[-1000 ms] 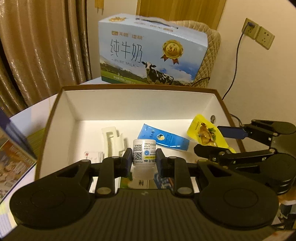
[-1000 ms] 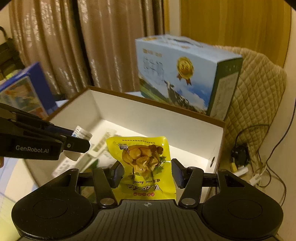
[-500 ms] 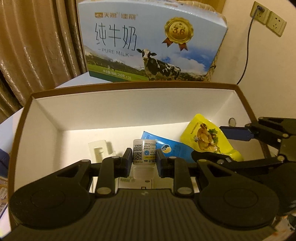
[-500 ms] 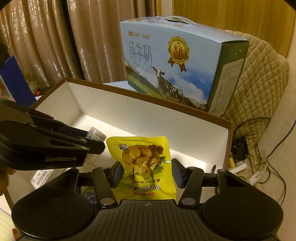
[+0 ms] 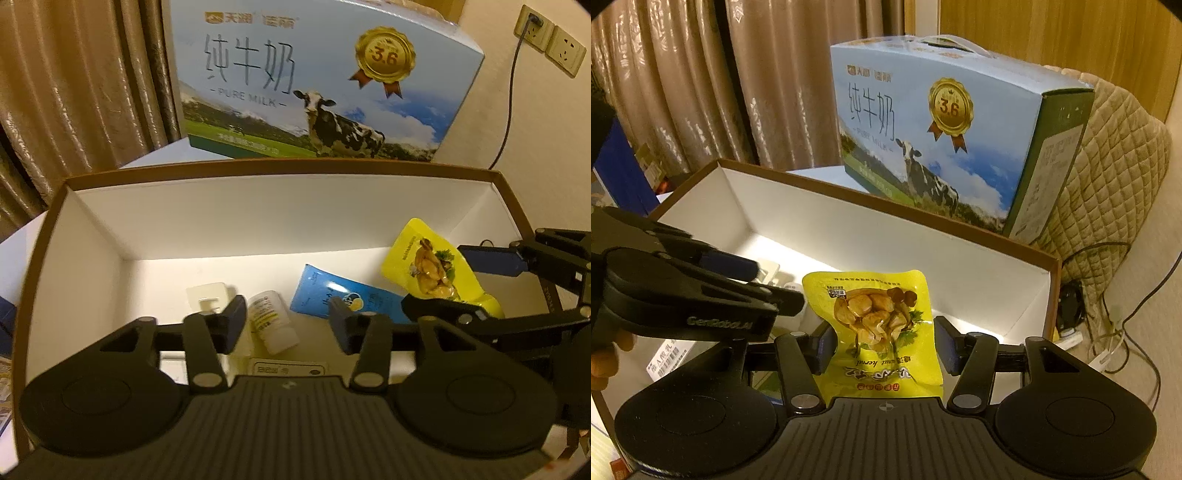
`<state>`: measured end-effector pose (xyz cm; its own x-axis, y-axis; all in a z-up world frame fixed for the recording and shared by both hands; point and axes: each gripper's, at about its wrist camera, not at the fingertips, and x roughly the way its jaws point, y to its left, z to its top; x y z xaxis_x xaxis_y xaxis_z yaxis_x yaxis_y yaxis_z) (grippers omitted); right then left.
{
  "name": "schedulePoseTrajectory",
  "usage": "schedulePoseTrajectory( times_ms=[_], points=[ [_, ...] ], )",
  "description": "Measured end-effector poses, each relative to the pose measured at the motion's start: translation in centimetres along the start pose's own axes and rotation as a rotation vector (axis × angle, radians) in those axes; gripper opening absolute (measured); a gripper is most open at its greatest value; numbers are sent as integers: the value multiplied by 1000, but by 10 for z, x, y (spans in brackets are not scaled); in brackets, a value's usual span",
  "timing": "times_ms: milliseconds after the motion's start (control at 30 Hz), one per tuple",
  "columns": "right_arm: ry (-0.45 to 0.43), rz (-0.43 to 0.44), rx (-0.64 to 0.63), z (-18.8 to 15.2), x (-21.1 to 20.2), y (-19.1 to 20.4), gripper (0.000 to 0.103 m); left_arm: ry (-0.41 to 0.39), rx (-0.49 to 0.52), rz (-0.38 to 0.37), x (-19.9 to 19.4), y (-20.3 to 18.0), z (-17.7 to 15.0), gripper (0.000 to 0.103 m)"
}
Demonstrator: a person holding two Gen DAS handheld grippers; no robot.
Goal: Organize objects
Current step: 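Lower the bottle and snack bag into the box and open both grippers, then move both tools back over the red candy and brown scrunchie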
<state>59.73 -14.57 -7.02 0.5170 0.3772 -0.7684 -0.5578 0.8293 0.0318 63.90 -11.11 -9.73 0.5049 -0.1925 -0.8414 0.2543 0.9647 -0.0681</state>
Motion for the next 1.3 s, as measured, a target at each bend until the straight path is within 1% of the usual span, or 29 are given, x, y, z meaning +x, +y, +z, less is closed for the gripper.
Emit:
schedulePoseTrajectory(
  times_ms=[67, 100, 200, 267, 333, 467, 567, 700, 800, 1067, 1133, 1233, 1300],
  points=[
    [1, -7, -1, 2, 1, 1, 53, -5, -8, 3, -4, 3, 0, 58],
    [0, -2, 0, 3, 2, 0, 54, -7, -12, 4, -6, 5, -1, 60],
    [-18, 9, 8, 5, -1, 0, 60, -19, -22, 18, -15, 13, -1, 69],
    [-47, 17, 24, 5, -5, 0, 66, -30, -30, 28, -24, 18, -2, 78],
    [-72, 22, 46, 6, -10, -2, 70, -48, -34, 35, -33, 21, -3, 82],
    [-96, 29, 61, 3, -25, -3, 73, -67, -56, 41, -50, 27, -6, 90],
    [-111, 50, 82, -2, -40, -4, 74, -80, -58, 45, -65, 29, -13, 93],
    [-129, 80, 119, -14, -62, -4, 75, -108, -42, 94, -87, 25, -25, 96],
    [-135, 92, 149, -23, -80, -4, 76, -120, -50, 71, -103, 24, -33, 97],
    [-147, 112, 255, -51, -121, -1, 76, -133, -97, 66, -147, 17, -62, 97],
    [-134, 118, 272, -60, -131, 3, 76, -124, -103, 55, -156, 15, -70, 97],
    [-111, 123, 280, -73, -141, 11, 76, -112, -145, 31, -167, 14, -85, 97],
    [-95, 124, 279, -81, -147, 18, 76, -110, -160, 29, -174, 11, -98, 97]
  ],
)
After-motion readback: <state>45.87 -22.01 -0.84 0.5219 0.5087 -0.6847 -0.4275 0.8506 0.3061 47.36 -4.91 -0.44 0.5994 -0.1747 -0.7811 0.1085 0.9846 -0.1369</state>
